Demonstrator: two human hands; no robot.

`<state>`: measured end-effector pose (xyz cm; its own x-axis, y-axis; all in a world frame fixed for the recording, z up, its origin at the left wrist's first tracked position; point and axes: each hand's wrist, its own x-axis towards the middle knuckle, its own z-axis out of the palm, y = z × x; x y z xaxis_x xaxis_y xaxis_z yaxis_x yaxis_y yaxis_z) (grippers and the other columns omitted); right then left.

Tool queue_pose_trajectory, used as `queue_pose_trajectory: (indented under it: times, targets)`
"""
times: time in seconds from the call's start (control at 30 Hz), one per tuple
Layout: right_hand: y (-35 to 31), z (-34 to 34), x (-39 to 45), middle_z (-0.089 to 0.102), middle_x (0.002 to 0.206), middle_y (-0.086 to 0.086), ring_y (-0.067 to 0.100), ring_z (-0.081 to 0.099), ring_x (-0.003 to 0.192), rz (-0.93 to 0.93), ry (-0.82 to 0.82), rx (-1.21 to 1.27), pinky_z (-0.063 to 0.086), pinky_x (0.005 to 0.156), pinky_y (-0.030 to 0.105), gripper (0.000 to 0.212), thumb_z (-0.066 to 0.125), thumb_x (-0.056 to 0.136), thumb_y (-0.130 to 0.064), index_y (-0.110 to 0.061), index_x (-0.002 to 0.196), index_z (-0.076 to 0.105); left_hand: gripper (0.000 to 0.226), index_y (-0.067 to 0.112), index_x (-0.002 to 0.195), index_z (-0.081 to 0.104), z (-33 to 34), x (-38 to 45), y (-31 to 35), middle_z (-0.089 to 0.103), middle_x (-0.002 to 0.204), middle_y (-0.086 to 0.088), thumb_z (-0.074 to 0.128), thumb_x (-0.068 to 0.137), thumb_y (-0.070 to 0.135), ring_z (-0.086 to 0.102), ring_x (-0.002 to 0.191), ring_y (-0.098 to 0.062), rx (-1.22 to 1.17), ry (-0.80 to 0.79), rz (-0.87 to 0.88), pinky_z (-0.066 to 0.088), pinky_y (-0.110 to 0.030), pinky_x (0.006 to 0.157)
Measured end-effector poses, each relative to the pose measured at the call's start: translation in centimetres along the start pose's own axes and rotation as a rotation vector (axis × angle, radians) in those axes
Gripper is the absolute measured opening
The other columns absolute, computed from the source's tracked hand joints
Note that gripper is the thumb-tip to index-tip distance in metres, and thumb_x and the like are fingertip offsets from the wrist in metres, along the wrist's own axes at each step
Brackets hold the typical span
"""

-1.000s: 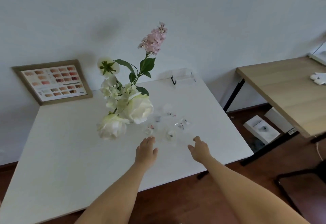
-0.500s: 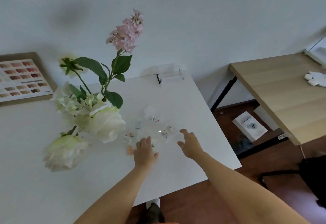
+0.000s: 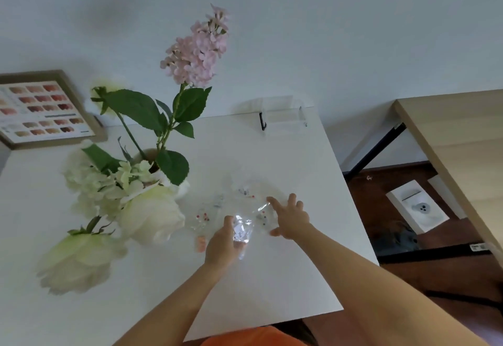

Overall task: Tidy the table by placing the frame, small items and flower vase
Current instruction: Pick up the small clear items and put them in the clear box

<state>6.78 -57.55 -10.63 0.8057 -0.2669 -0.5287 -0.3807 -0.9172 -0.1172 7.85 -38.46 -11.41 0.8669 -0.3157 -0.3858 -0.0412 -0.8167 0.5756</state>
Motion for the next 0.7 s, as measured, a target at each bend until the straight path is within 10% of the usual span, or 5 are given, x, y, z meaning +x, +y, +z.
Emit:
queue_pose_trajectory:
  times: [0.23,0.43,0.7]
  targets:
    - [2.9,-2.2,3.1,0.031,0.128,0.012,0.030,0.038,0.115,-0.162,-0.089,-0.044,0.051,0.086,0.038,0.074,0.081,0.067,-0.039,-0.016,0.125,0.040,0.036,0.003,0.118,0.036,-2.1,2.2,3.5,0.054,0.098,-0.030,0.039,0.083,-0.006,0.055,0.092,-0.045,-0.072,0.138,-0.031,0.031,-0.030,0.064]
    - [5.9,-5.9,6.3,0.061,0.109,0.019,0.033,0.058,0.102,-0.371,-0.093,0.133,0.043,0.071,0.034,0.019,0.045,0.090,0.000,-0.007,0.107,0.049,0.027,-0.003,0.112,0.043,-4.7,8.3,9.3,0.048,0.099,-0.019,0.038,0.086,-0.008,0.051,0.091,-0.035,-0.041,0.260,0.069,0.038,-0.034,0.076]
    - [10.7,-17.0,11.9,0.071,0.081,0.010,0.016,0.057,0.058,-0.258,0.337,0.602,0.042,0.050,0.016,0.013,0.054,0.090,-0.004,-0.006,0.098,0.063,0.009,0.001,0.093,0.059,-8.1,18.9,17.5,0.067,0.085,-0.019,0.055,0.084,0.000,0.062,0.078,-0.029,-0.200,0.492,0.163,0.038,-0.019,0.065]
